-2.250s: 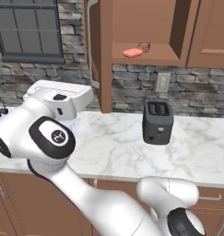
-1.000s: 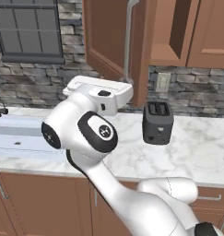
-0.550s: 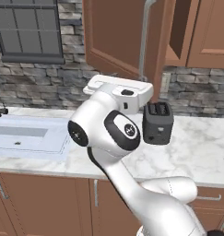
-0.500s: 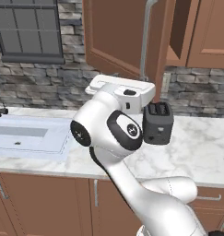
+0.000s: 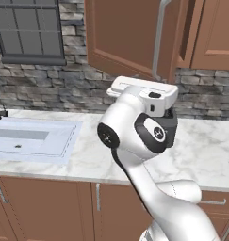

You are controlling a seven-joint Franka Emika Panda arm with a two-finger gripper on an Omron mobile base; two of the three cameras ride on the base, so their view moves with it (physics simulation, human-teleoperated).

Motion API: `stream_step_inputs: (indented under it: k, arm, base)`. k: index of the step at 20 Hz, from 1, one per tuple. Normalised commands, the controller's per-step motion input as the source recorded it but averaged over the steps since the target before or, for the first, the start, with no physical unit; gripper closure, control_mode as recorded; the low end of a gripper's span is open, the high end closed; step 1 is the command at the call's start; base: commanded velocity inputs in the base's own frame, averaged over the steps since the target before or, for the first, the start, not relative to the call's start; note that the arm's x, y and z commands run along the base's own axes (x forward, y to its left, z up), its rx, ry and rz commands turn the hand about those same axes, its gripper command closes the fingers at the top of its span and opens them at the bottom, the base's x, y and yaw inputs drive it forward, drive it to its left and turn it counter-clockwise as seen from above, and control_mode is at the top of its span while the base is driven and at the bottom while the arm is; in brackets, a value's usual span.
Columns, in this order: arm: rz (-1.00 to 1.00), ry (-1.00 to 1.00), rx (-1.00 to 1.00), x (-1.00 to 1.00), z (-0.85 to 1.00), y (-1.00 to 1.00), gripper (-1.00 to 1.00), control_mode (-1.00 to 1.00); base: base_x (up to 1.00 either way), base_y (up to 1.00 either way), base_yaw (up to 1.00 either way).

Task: Pick up the bar soap and bar soap from the sink, and place them back in the cabinet, and close the cabinet door.

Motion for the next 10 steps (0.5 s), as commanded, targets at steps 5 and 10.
stream_step_inputs:
  k: [5, 10]
  arm:
    - [0.00, -0.01, 0.00, 0.14, -0.07, -0.40, -1.00, -1.00]
    - [0.00, 0.00, 0.00, 0.40, -0.09, -0.26, -1.00, -1.00]
  base:
    - [0.00, 0.00, 0.00]
    - [0.00, 0.00, 0.00]
